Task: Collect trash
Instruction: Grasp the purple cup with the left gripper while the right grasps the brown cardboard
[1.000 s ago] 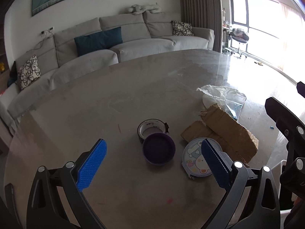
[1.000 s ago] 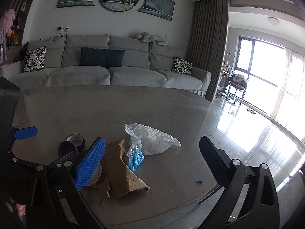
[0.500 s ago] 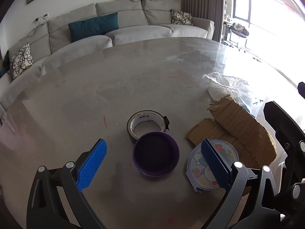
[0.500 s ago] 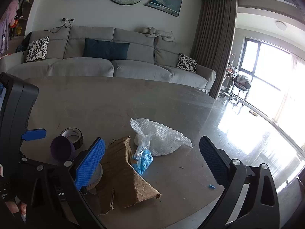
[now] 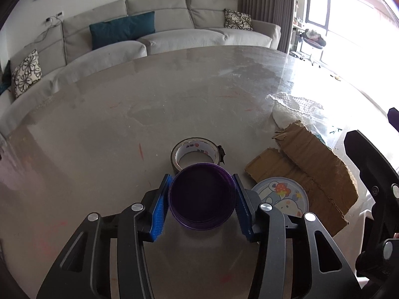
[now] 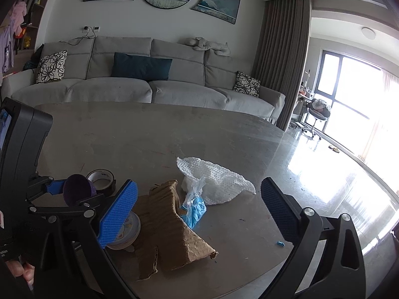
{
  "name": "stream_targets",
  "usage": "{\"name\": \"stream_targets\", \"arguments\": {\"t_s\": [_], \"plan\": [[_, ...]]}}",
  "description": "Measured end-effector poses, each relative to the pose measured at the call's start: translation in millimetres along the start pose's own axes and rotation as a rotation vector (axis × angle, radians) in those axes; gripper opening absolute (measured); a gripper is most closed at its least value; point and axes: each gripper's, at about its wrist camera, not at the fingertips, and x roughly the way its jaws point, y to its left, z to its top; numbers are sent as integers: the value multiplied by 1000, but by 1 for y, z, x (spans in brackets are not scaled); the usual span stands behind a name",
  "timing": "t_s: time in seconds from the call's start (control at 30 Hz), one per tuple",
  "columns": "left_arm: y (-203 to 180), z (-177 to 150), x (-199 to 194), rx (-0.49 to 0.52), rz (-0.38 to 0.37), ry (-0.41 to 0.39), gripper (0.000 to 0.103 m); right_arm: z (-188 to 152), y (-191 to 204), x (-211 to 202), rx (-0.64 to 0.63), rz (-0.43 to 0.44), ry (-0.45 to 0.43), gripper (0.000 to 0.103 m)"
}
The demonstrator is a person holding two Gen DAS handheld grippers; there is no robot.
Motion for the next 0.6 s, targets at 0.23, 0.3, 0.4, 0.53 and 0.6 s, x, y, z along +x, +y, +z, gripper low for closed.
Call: {"name": "stream_targets", "arguments": {"t_s": [0.23,0.3,0.4,0.53,0.6], "plan": [[5,3,-30,8,37,-56,49,-3,-6,1,33,29,22,98],[7,3,-36,12,52,-65,49,-6,-5,2,43,45,38,98],[9,3,-42,8,58,-70,49,-12,1,5,36,64,68,98],[10,4,-47,1,50,-67,49,-17,1,9,43,49,83,98],[9,4,-48,7,46,-72,49,-20,-3,15,63,48,104,98]]}}
